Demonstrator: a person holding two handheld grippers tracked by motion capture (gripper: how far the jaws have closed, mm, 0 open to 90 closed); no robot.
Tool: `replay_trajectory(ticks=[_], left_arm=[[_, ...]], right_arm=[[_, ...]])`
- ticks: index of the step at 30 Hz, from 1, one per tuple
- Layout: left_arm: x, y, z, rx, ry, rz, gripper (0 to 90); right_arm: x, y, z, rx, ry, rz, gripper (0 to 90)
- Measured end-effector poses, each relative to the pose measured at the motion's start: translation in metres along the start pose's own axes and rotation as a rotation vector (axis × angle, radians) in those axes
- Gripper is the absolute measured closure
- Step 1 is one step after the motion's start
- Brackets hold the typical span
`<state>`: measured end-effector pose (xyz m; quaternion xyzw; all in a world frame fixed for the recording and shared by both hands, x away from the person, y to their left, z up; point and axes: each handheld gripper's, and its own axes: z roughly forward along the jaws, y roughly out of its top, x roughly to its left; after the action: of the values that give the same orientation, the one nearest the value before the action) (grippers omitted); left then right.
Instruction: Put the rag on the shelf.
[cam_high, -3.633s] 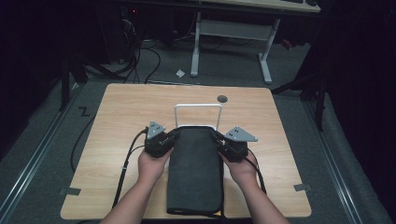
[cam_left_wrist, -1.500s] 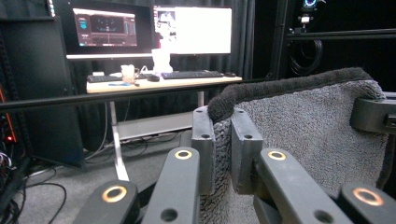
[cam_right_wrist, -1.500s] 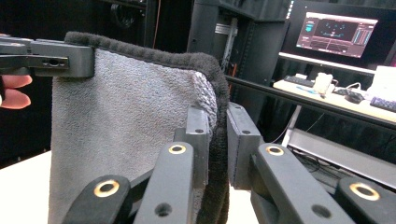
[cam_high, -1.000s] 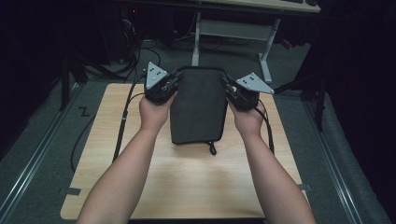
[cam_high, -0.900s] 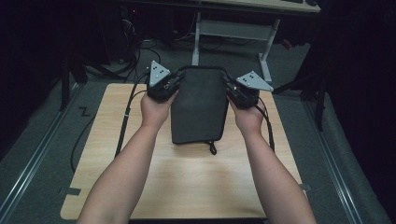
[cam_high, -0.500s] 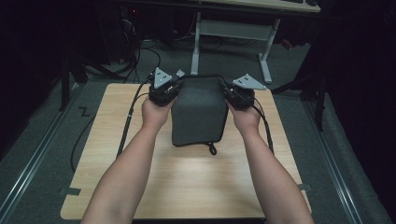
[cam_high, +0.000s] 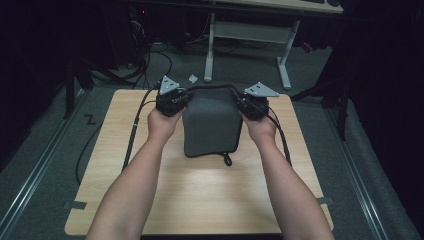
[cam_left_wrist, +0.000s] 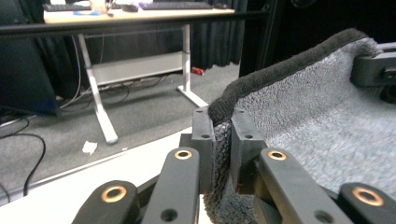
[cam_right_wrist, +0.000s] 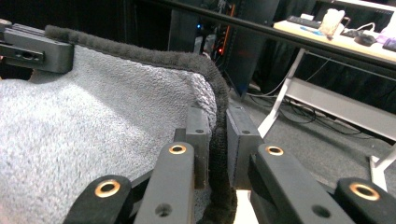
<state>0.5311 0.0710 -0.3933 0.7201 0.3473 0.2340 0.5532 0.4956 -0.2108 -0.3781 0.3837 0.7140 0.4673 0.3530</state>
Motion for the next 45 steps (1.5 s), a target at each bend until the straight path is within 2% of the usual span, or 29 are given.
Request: replay_trajectory(ticks=[4,10,17,26,32,36,42,45], left_arm=[[0.006,-0.003,0.003,0.003,-0.016,-0.02,82.0],[0.011,-0.017,0.013,0.064,-0.03,-0.017,81.2],[0.012,-0.025,0.016,0.088,-0.047,-0.034,81.0],[0.012,-0.036,0.011,0.094,-0.052,-0.064,80.7],[0.011,-0.039,0.01,0.098,-0.053,-0.07,80.7],[0.01,-0.042,0.011,0.102,-0.052,-0.079,80.6],[0.012,-0.051,0.011,0.117,-0.055,-0.088,80.4],[0.011,-0.056,0.012,0.13,-0.058,-0.088,80.3]], right_arm=[[0.0,-0.001,0.004,0.012,0.002,-0.003,82.0],[-0.004,-0.008,0.007,0.034,0.027,0.004,82.1],[-0.009,-0.018,0.007,0.044,0.037,-0.002,82.1],[-0.008,-0.027,0.004,0.053,0.056,-0.004,82.1],[-0.009,-0.031,0.004,0.066,0.066,-0.018,82.0],[-0.01,-0.034,0.006,0.07,0.069,0.006,81.9],[-0.014,-0.041,0.012,0.071,0.099,0.089,81.4],[-0.014,-0.047,0.015,0.083,0.104,0.11,81.2]])
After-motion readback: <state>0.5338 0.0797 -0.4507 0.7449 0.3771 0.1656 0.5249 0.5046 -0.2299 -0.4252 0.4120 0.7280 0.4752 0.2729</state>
